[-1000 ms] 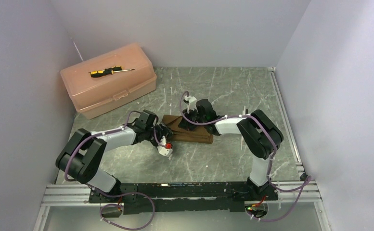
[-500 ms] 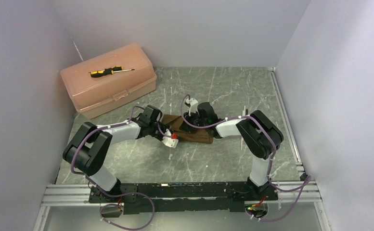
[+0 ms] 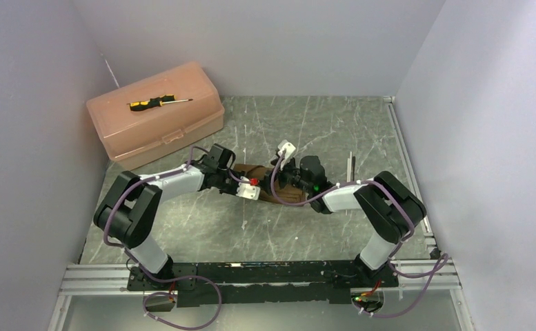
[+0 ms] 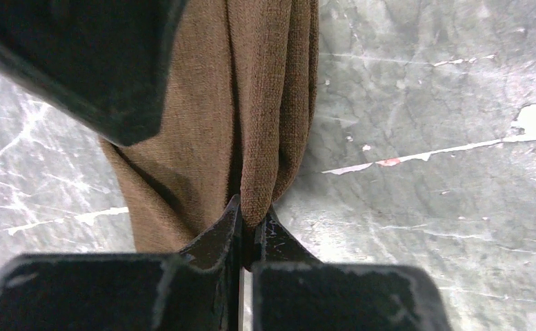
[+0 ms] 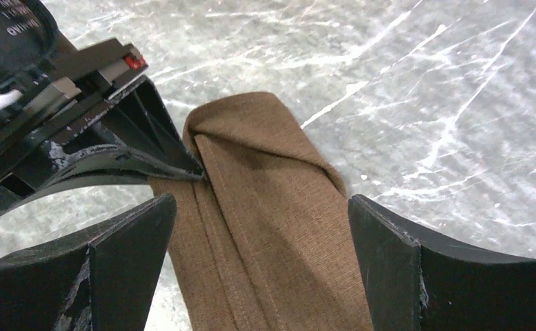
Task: Fold the napkin into a case and place the utensils inside
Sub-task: Pick up the top corner of the smaller rectangle folded napkin from the center of the board.
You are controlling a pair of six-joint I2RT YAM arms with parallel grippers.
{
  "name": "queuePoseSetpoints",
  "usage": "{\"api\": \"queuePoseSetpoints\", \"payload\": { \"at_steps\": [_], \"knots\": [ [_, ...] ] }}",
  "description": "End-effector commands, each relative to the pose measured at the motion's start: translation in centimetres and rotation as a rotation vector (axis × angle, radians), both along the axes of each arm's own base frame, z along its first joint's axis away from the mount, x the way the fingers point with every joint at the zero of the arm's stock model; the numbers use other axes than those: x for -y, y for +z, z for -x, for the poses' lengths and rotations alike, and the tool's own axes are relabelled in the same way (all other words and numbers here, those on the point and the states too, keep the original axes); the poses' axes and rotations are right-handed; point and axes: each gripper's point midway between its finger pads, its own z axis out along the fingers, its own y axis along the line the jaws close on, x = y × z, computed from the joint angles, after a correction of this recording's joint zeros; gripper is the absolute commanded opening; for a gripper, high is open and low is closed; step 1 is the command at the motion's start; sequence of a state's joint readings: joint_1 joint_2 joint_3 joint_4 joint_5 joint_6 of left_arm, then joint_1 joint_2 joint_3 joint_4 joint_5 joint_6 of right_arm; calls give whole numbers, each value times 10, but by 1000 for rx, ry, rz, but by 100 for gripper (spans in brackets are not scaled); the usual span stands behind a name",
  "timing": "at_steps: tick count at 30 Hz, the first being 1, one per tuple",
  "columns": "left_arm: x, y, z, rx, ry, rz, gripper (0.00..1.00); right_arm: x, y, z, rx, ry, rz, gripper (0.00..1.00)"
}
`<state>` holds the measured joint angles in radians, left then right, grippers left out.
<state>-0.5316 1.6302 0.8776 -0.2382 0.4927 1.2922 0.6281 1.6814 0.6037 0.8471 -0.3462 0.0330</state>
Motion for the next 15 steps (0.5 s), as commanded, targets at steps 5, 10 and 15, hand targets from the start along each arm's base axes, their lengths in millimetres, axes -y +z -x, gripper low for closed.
{"api": "queuePoseSetpoints", "payload": {
  "at_steps": [5, 10, 15],
  "knots": [
    [7, 7, -7, -100, 76, 42, 3, 8, 55, -7, 227, -37, -78, 100],
    [12, 14, -14, -151, 111, 66, 3, 2, 40, -1, 256, 42, -1, 100],
    [13, 17, -14, -213, 126, 77, 3, -3, 27, 2, 240, 73, 12, 97]
  ]
}}
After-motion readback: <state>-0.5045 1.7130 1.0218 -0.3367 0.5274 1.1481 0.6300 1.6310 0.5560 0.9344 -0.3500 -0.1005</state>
